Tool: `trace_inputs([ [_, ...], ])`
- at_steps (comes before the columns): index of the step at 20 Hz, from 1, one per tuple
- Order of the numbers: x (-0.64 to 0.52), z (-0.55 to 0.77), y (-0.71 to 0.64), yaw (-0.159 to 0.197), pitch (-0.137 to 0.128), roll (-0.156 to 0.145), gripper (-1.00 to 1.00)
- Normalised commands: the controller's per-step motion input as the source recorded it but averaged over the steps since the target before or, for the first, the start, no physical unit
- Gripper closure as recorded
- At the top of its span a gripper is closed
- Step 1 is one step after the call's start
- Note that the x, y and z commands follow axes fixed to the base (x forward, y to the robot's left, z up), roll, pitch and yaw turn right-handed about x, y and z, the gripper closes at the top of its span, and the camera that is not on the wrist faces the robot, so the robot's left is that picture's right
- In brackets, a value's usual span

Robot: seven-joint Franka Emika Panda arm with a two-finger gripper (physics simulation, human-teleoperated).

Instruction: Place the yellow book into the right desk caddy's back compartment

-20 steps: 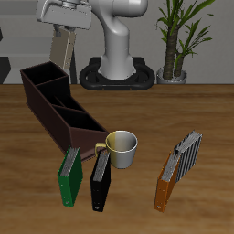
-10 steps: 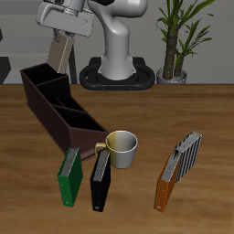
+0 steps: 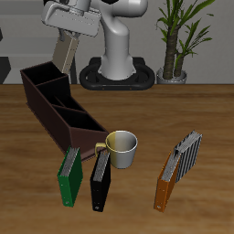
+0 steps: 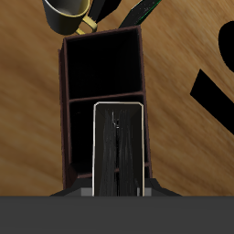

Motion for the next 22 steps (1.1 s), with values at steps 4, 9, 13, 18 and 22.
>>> trace_inputs([
  [4,0.08,0.07,0.08,0.034,-0.018,0.02,1.0],
  [9,0.06,0.04,0.0,-0.001,0.006,0.007,1.0],
  [13,0.05,-0.16,0.01,-0.015,0.037,0.014,1.0],
  [18,0.05,-0.12,0.0,0.004,0.017,0.006,1.0],
  [22,0.08,-0.09,-0.01,0.002,0.022,0.009,1.0],
])
